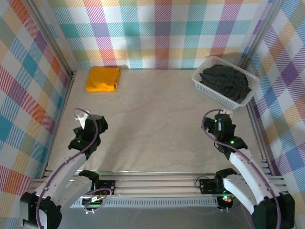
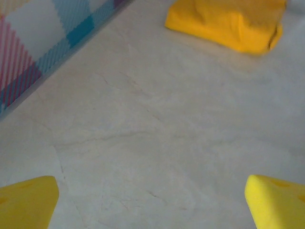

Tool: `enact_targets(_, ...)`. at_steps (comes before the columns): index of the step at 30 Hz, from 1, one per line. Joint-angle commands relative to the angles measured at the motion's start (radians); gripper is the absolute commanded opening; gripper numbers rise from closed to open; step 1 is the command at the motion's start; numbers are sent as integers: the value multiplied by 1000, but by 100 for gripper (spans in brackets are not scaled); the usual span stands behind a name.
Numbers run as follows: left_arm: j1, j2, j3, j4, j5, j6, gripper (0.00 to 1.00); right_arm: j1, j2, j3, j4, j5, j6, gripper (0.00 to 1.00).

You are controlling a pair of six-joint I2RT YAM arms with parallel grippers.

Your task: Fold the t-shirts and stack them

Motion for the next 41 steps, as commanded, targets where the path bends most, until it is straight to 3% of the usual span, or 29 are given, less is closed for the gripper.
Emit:
enact_targets(1, 49, 32, -122, 366, 74, 219, 100, -35, 83, -82, 322, 26, -182, 100)
enact_targets(5, 128, 268, -128, 547, 170, 209, 100, -83, 204, -168, 578, -60, -174, 100)
enact_targets(12, 189, 592, 0, 795, 252, 245, 100, -155, 458, -125, 906, -193, -217, 100)
enact_targets(16, 191, 687, 1, 896, 346, 308, 100, -191, 585, -85, 1013, -258, -247, 100)
enact_targets(19, 188, 732, -135, 1198, 340, 310, 100, -205, 659, -121, 1138, -337, -267, 100)
enact_targets(20, 193, 728, -148, 1224, 335, 304, 100, -203, 701, -134, 1219, -354, -277, 100)
enact_targets(21, 193, 708, -116, 1123, 338, 297, 100, -205, 703, -128, 1195, -339, -271, 100)
enact_targets(22, 188, 731, -98, 1127, 335, 309, 100, -205, 685, -95, 1108, -316, -251, 100)
enact_targets(23, 183, 724, -90, 1099, 330, 309, 100, -207, 703, -90, 1129, -311, -253, 100)
enact_targets(41, 174, 724, -94, 1108, 319, 317, 100, -207, 694, -89, 1109, -350, -269, 100)
